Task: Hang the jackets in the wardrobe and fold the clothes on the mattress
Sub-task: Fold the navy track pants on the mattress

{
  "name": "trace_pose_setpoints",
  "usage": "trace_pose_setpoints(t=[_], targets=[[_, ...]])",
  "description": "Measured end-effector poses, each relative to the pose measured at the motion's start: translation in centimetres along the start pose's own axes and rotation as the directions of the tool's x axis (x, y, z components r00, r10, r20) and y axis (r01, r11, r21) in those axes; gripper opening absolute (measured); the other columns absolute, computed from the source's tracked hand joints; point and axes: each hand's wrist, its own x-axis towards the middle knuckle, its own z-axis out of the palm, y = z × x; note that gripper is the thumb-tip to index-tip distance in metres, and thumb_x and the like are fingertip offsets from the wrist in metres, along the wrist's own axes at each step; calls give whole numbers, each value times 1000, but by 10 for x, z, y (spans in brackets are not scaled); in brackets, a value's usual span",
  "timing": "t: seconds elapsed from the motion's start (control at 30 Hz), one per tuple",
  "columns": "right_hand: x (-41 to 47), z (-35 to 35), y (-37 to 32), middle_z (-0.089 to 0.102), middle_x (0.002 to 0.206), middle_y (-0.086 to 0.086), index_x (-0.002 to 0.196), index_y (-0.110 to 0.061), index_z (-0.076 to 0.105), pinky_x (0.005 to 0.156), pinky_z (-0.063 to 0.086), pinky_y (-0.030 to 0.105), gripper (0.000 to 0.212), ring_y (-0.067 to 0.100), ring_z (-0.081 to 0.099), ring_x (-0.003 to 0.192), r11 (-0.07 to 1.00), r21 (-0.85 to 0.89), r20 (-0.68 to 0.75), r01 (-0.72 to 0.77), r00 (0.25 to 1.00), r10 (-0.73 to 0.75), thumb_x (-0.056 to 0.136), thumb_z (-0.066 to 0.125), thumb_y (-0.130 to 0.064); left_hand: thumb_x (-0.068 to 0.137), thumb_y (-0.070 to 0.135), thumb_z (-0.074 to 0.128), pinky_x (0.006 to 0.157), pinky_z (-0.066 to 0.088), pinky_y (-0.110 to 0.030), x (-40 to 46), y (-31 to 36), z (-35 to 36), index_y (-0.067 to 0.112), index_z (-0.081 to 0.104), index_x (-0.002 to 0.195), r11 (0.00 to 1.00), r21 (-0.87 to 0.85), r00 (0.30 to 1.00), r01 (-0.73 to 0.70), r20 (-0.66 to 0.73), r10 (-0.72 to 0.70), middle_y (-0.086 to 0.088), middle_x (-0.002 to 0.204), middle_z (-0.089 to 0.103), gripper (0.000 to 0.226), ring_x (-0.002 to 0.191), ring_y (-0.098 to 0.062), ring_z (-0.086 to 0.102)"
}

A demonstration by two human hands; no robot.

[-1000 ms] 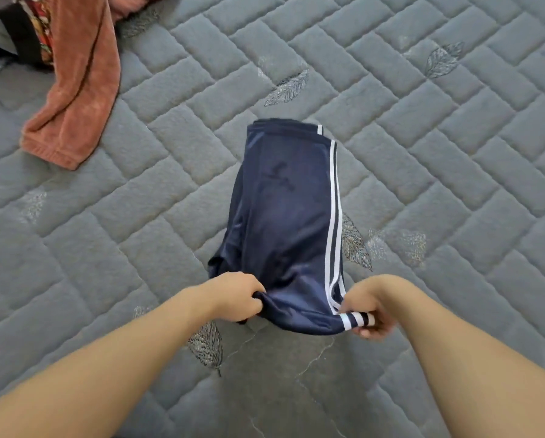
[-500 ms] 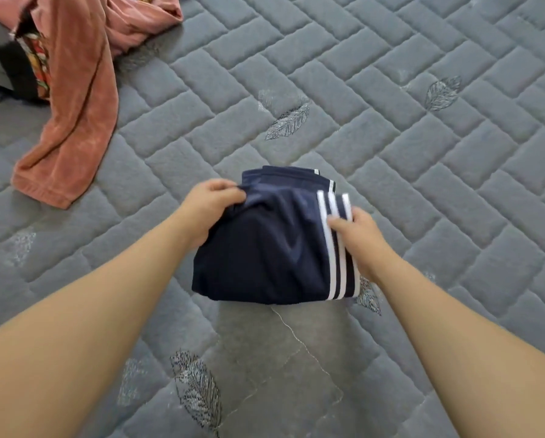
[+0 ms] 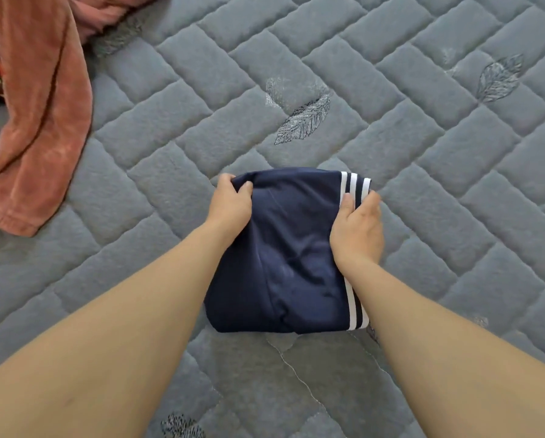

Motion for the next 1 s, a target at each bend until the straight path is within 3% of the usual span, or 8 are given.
trace_pose_setpoints(t=[0.13,0.3,0.5,0.63,0.83,0.9,1.0], targets=[[2,16,4,58,113,16,118,-6,43,73,43,46,38,39,57,99,995,-93,-104,28,994,-38,103,31,-39,102,32,47,68,35,-24,13,-10,9,21,45,107,995,67,996,78,49,-81,15,91,52,13,80,4,47],[8,21,1,58,110,16,113,-5,45,70,43,45,37,40,59,95,988,-148,-81,-34,997,22,101,32,-37,101,32,49,69,38,-19,14,-11,-1,25,47,108,990,21,981,141,128,-143,11,100,60,9,89,-1,54],[11,26,-1,60,109,16,115,-4,48,70,44,45,36,39,59,93,983,-166,-77,-77,995,65,100,35,-34,103,31,45,89,38,-28,11,-5,14,27,40,113,975,17,966,221,137,-221,3,125,48,11,107,-14,51],[11,28,1,60,105,16,111,-3,49,69,44,45,35,40,60,91,984,-165,-109,-61,993,44,99,35,-33,104,28,43,94,33,-29,11,1,23,25,38,111,969,96,971,226,57,-232,7,121,37,9,114,-18,43],[11,29,2,61,104,18,108,-4,48,68,43,44,33,41,60,89,987,-156,-144,-35,990,13,100,36,-33,103,31,43,105,40,-40,14,3,20,20,42,122,965,77,962,249,95,-256,1,133,44,22,118,-22,48],[12,26,3,61,106,18,109,-5,47,69,42,44,34,41,60,92,989,-148,-141,-28,990,7,100,34,-35,102,33,46,102,44,-41,12,3,16,19,42,125,967,30,958,254,127,-256,-2,132,49,27,114,-21,52],[12,17,6,61,110,16,109,-6,46,72,39,42,40,39,59,98,995,-92,-72,-25,997,18,101,32,-42,91,38,58,76,49,-33,7,7,-1,23,44,114,968,-85,969,235,96,-227,1,109,61,30,90,-13,59]])
